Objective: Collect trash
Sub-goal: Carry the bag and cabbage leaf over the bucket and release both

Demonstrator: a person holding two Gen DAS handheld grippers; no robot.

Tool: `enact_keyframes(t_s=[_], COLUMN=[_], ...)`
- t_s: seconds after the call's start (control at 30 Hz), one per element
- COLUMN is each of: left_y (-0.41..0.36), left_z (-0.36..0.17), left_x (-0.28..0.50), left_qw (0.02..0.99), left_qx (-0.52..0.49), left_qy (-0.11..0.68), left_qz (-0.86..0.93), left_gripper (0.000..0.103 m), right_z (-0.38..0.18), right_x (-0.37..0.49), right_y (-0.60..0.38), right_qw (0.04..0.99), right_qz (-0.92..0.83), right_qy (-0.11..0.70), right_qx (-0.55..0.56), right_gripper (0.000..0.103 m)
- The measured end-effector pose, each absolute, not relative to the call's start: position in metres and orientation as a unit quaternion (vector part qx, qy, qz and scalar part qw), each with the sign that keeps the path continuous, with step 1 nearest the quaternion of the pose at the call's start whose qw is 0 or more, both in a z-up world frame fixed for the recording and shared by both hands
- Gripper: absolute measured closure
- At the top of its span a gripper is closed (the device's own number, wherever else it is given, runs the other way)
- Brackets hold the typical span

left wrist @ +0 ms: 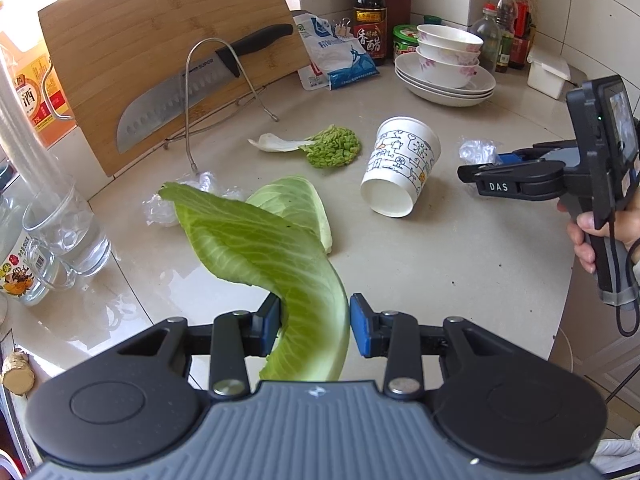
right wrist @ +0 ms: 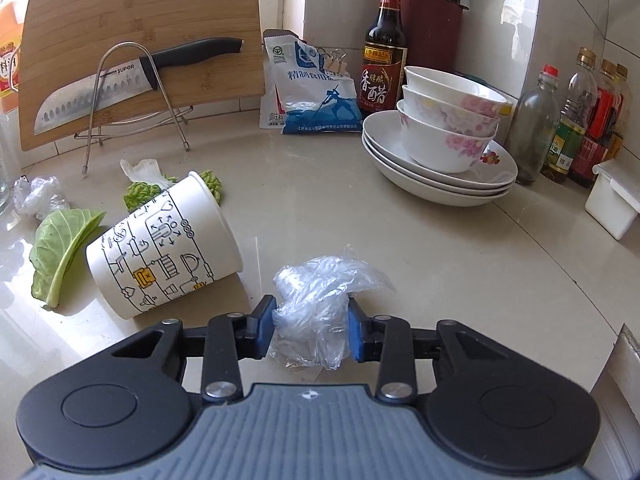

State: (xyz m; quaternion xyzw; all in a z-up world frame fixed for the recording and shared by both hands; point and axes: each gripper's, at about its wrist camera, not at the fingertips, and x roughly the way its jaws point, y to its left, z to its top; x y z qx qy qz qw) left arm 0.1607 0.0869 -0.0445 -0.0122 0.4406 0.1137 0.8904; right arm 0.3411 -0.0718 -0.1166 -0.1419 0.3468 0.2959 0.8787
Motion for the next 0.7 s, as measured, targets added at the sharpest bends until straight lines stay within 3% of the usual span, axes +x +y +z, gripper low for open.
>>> enact_keyframes(t_s=[0.5, 0.7], left_y=[0.037, -0.003], left_z=[-0.030, -0.033], left_x=[0.162, 0.172], left_qw=[0.896, 0.897], left_qx=[0.020, 0.031], left_qy=[0.442, 0.439], left_qz=[0.024, -0.031], left_gripper=[0.067, 0.067], right_z=[-0.078, -0.088], right_x=[0.272, 0.249], right_y=[-0.158, -0.216], right_qw=[0.878, 0.880], right_qz=[0.304, 0.262], right_qy=[0.344, 0.372], right_qx=[-0.137, -0.134], right_gripper=[0.062, 0.062])
